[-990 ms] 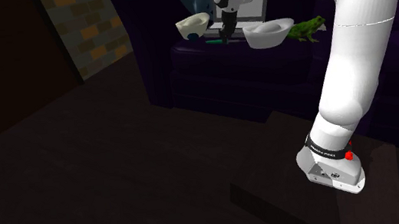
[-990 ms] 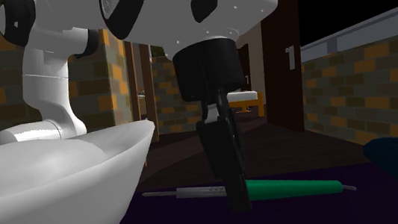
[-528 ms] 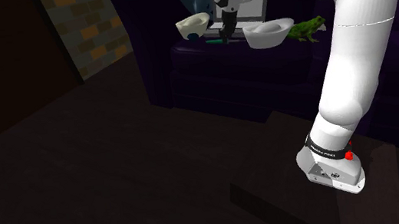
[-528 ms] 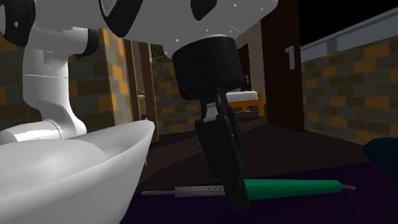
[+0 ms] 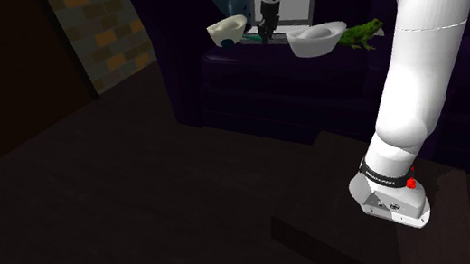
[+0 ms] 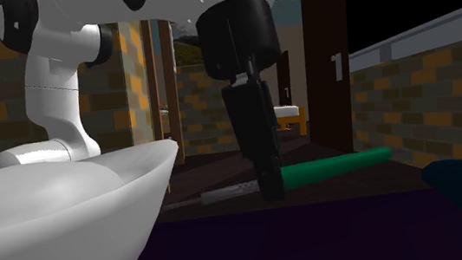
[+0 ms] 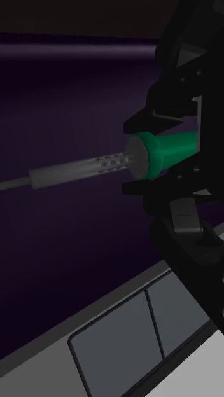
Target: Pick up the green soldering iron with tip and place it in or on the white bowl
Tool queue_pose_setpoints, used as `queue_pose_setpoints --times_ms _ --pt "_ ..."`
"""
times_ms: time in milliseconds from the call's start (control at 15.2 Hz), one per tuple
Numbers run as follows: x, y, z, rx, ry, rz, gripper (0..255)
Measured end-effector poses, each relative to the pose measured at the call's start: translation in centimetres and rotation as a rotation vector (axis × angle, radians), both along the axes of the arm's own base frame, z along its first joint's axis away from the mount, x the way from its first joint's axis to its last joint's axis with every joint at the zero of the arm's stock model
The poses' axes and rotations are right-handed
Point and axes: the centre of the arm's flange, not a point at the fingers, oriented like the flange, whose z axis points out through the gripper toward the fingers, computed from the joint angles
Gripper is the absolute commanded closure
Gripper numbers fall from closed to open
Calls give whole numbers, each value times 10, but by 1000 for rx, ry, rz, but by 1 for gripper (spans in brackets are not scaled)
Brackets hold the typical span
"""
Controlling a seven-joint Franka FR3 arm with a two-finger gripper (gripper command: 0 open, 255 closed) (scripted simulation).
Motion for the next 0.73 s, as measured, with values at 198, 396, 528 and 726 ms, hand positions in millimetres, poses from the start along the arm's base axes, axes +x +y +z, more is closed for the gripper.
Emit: queue_pose_setpoints --times_ms 198,396,528,726 --pt "-1 -1 16 0 0 0 255" --pt "-1 0 32 0 0 0 255" --pt "1 -2 42 0 0 0 255" --pt "0 -1 59 0 0 0 255"
